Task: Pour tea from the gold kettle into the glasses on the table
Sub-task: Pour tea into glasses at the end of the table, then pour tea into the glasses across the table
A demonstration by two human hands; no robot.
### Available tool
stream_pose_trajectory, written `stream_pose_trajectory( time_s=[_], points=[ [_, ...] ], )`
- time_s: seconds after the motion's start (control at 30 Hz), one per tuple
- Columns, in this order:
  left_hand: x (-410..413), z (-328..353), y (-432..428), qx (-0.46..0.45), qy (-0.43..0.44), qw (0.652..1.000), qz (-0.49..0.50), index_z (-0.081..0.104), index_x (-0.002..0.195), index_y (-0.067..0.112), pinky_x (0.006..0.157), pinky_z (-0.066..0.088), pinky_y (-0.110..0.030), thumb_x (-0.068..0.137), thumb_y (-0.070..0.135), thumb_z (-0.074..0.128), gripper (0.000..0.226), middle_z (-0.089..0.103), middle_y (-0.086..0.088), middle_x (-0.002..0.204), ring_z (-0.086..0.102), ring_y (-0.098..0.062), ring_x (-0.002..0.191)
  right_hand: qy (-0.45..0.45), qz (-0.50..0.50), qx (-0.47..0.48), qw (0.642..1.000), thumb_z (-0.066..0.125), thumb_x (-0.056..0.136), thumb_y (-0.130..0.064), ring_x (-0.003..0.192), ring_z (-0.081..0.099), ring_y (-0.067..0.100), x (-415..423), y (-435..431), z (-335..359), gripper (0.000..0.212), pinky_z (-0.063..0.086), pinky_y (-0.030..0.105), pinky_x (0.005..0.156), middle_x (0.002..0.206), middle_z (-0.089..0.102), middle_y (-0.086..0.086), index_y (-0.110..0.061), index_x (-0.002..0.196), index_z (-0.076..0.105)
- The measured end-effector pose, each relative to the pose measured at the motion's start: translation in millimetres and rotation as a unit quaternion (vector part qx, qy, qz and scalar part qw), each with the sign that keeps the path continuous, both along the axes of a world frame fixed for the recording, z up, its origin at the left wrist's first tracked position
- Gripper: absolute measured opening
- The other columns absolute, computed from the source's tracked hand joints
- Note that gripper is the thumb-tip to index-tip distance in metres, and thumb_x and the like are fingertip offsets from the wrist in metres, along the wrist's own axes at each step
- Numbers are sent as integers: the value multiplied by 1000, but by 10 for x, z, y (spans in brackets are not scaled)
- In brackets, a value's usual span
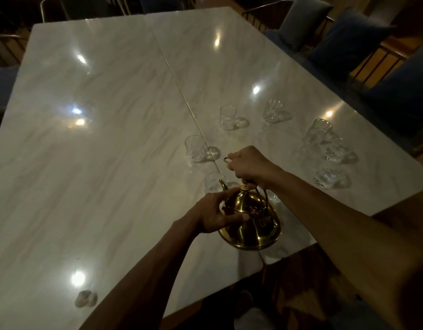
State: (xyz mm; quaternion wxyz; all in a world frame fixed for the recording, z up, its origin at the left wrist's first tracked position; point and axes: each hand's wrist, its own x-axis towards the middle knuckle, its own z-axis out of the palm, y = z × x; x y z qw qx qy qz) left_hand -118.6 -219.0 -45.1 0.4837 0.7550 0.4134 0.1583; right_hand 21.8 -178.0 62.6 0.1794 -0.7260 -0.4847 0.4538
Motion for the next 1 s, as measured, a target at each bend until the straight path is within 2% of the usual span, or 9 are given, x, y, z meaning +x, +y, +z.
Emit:
stream_pose_trajectory(
  time_s=[0.1,0.23,0.4,0.53,0.6,0.73,0.87,0.9,1.0],
  points=[
    [1,19,5,17,7,1000,-9,47,146,39,100,46,-27,83,54,74,71,65,7,133,59,-7,122,5,-2,15,1000,52,93,-15,42,39,13,28,-66,17,36,31,24,40,61,49,6,-2,125,60],
    [-14,114,-23,69,-8,998,-4,53,142,35,97,47,-19,84,50,76,65,67,11,129,61,0,116,-1,7,40,999,51,95,-12,42,41,11,45,-145,145,33,31,24,40,59,49,3,-4,125,62],
    [-28,267,13,108,-13,994,10,51,144,35,101,53,-38,81,61,72,71,67,13,131,62,-2,118,7,22,85,996,51,96,-9,42,41,11,40,-157,364,36,32,22,38,62,53,1,-10,130,61],
    [-20,451,138,118,-11,993,26,48,146,37,102,52,-43,78,68,69,77,65,11,134,61,-7,122,6,38,114,993,50,95,-8,44,40,13,41,-75,579,32,31,20,38,60,49,1,-8,123,64],
    [-1,536,216,122,-18,992,36,48,146,37,104,51,-43,78,68,69,78,63,11,137,59,-8,125,-3,53,130,990,50,95,-8,44,39,12,50,11,679,34,31,21,38,60,48,-1,-10,127,63],
    [58,653,385,138,-33,988,62,47,147,33,102,49,-34,80,62,68,76,63,8,137,59,-10,123,-33,95,158,982,54,93,-12,53,49,15,51,269,808,46,40,25,47,72,56,-6,-15,139,54],
    [150,669,587,150,-42,984,90,44,150,32,101,49,-32,80,65,64,79,63,6,136,60,-9,121,-56,137,181,972,56,93,-18,78,67,25,87,551,861,46,56,37,68,101,70,4,-17,139,55],
    [181,650,645,149,-45,983,95,44,150,31,102,50,-35,81,65,64,79,63,6,136,60,-9,121,-60,143,186,970,56,94,-20,79,68,24,97,626,860,44,56,37,70,102,70,3,-18,138,56],
    [273,548,811,145,-46,981,116,39,152,33,102,51,-43,84,67,63,79,60,8,139,58,-10,124,-59,166,189,966,52,97,-24,58,56,12,128,865,814,40,46,26,55,79,64,-6,-18,136,58]
  ],
)
